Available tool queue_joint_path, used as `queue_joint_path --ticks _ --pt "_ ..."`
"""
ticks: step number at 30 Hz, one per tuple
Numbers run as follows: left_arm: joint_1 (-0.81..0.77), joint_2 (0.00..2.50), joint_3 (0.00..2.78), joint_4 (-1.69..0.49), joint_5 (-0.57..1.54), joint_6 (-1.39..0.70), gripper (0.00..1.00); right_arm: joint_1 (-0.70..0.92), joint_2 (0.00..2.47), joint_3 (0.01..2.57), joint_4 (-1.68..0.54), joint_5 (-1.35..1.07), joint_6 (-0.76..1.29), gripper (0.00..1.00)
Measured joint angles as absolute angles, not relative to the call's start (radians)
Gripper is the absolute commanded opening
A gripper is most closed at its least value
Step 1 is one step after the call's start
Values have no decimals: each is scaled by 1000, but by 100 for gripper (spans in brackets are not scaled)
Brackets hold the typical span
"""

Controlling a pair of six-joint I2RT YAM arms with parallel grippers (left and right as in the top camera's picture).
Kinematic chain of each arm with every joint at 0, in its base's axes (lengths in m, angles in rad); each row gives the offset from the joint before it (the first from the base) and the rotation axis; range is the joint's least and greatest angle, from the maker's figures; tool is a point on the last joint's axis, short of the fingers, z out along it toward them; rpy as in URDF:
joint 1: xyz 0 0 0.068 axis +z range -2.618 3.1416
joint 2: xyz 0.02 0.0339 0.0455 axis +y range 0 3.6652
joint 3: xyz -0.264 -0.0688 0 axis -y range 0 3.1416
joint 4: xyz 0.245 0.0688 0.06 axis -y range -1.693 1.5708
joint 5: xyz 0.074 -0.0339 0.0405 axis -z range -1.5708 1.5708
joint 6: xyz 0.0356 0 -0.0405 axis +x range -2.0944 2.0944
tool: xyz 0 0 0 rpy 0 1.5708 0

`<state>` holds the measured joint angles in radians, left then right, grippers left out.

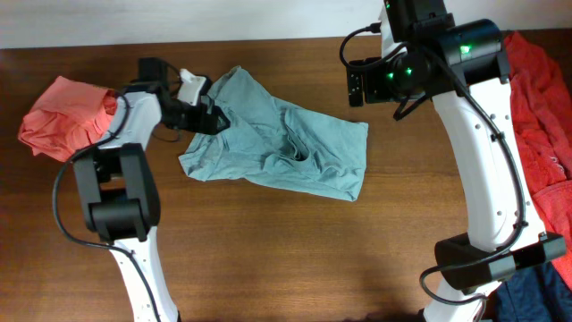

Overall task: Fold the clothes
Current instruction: 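Reach the left gripper to the shirt's left end and grasp it, then fold the left end rightward over the shirt with the left gripper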

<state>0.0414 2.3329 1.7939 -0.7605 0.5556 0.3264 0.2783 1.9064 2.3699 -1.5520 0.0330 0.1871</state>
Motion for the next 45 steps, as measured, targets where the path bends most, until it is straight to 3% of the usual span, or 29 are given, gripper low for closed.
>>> queue_joint_path --ticks 10,12,19,29,38,45 --pt "-37 2348 1795 -789 497 320 8 278 1906 2370 -1553 33 187 99" --pt "-28 2349 1795 -794 484 300 1 278 1906 2370 -1553 33 187 99" --pt "53 2355 1819 -861 475 237 1 278 1906 2370 -1553 33 187 99" --pt "148 2406 2061 -1064 403 216 1 278 1906 2369 -1553 39 187 99" --pt "98 2411 2289 -1237 391 217 1 278 1906 2369 -1552 45 187 99" --pt "-46 2411 2372 -1273 368 221 1 271 1906 2369 -1544 44 187 99"
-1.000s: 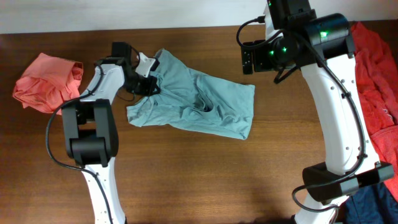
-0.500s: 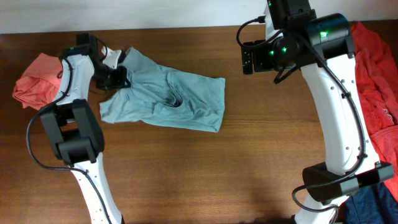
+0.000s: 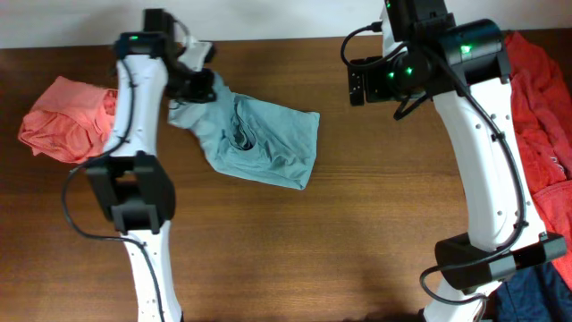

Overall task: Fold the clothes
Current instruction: 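Fold the left end rightward over the shirt with the left gripper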

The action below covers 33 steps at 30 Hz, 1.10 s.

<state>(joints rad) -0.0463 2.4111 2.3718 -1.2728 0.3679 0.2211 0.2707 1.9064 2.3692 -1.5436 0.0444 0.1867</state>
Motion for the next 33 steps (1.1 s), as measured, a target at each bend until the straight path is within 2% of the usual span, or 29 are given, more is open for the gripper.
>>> queue_joint_path --ticks 4,15,25,26,27,28,29,33 --pt "-144 2411 2383 -1300 321 237 1 221 1907 2376 -1541 35 187 99" --pt "-372 2411 2383 -1351 137 273 1 -88 1908 2530 -1542 -151 187 99" --pt "-474 2418 2383 -1348 89 311 2 -130 1908 2530 -1565 -210 185 99" --pt "-484 2422 2383 -1348 88 312 9 -130 1908 2530 -1566 -211 184 99" --pt "-491 2426 2383 -1348 88 314 45 -130 1908 2530 -1567 -212 183 99" --pt "-500 2432 2383 -1348 88 316 75 -130 1908 2530 -1567 -213 183 99" --pt "-506 2438 2383 -1348 87 320 96 -130 1908 2530 -1567 -212 183 99" --pt "-531 2458 2383 -1351 86 322 99 -130 1908 2530 -1568 -212 178 99"
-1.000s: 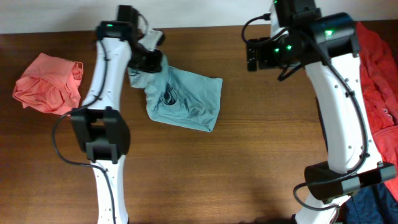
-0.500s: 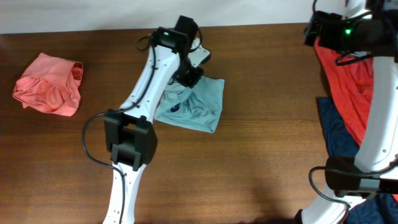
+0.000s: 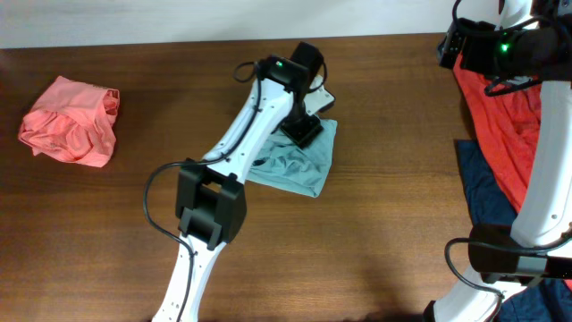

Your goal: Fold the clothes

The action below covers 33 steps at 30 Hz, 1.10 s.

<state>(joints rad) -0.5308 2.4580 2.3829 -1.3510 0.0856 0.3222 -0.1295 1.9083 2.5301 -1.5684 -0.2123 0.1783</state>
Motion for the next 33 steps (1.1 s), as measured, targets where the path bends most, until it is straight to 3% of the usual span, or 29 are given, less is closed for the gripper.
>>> queue_joint_path --ticks 9,20,25,33 --pt "-632 2465 2385 -1377 87 361 99 -131 1908 2530 -1569 -212 174 99" --pt "-591 2465 2617 -1449 85 328 99 -176 1908 2530 -1568 -213 171 99" --pt "-501 2465 2832 -1483 68 198 99 -176 1908 2530 -1568 -215 171 99" --pt "-194 2453 3045 -1501 49 -7 99 -117 1913 2527 -1568 -271 102 99"
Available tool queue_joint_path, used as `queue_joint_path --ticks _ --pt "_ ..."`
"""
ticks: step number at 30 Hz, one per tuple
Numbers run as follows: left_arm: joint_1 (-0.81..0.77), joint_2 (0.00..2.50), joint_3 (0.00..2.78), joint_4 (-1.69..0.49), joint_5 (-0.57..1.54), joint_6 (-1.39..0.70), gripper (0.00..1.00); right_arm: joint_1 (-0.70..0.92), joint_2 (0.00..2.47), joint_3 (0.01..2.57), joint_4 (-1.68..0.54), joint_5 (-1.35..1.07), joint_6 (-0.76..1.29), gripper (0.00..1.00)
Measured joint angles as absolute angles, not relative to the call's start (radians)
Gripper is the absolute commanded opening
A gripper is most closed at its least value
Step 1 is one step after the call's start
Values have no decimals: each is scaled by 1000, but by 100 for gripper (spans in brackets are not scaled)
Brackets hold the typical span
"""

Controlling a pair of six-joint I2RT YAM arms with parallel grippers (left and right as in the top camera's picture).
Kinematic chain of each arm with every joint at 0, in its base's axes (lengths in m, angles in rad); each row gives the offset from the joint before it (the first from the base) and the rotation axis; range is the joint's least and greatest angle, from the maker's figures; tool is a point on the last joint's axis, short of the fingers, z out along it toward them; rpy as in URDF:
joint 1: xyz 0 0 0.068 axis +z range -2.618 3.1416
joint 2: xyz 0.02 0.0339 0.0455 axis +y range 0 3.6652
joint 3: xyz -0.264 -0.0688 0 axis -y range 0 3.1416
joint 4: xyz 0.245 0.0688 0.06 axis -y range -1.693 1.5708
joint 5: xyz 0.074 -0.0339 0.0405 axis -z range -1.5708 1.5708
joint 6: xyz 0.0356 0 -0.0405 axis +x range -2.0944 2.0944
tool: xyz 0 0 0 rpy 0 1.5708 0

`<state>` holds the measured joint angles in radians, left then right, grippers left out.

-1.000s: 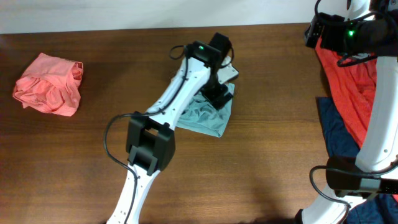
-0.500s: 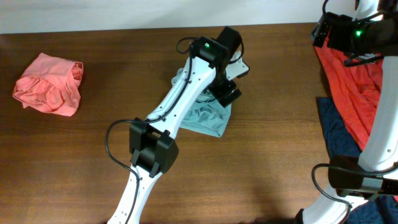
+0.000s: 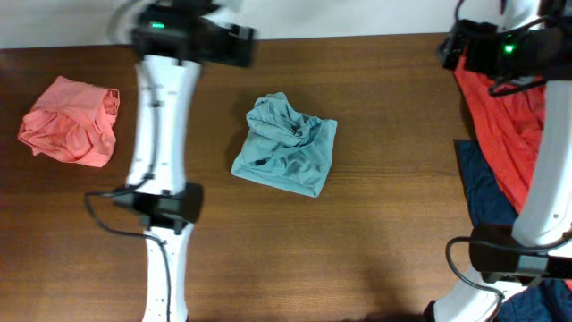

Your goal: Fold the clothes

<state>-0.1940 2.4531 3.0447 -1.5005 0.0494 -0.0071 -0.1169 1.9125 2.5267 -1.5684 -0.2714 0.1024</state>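
A teal garment (image 3: 286, 148) lies in the middle of the table as a rough folded bundle, its top part crumpled. My left arm (image 3: 165, 107) stands raised to its left. The blurred left gripper (image 3: 234, 45) hangs near the table's far edge, apart from the garment, and its jaws cannot be made out. My right arm (image 3: 500, 45) is at the far right over the red cloth, with its fingers not distinguishable.
A crumpled pink garment (image 3: 70, 121) lies at the far left. A red cloth (image 3: 509, 134) and a dark blue cloth (image 3: 478, 192) lie along the right edge. The bases of both arms stand at the table's front edge.
The left gripper was down on the teal garment's upper right part and is now lifted away to the upper left. The garment stays as a bundle, its left side more bunched. The right arm has not moved.
The teal garment lay spread out with the left gripper at its left edge. Then that edge was held up and the garment was narrower. Then the gripper was over its right side with the cloth doubled over, and the right arm was at the far right. Now the bundle lies free.
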Motion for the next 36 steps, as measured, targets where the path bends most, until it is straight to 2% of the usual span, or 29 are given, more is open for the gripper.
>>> queue_joint_path --ticks 5,13,16,24,32,36 --pt "-52 2450 3050 -1502 71 -62 99 44 1962 2490 -1565 -282 43 100" --pt "94 2450 3050 -1504 78 -103 99 272 2149 2382 -1483 -278 -5 86" --pt "112 2450 3050 -1504 78 -105 99 347 2199 2372 -1465 -268 -43 83" --pt "113 2450 3050 -1504 78 -107 99 552 2286 2372 -1369 -109 -150 63" --pt "113 2450 3050 -1504 78 -107 99 611 2360 2372 -1225 -12 -183 54" --pt "113 2450 3050 -1504 78 -106 99 610 2389 2372 -1192 1 -184 54"
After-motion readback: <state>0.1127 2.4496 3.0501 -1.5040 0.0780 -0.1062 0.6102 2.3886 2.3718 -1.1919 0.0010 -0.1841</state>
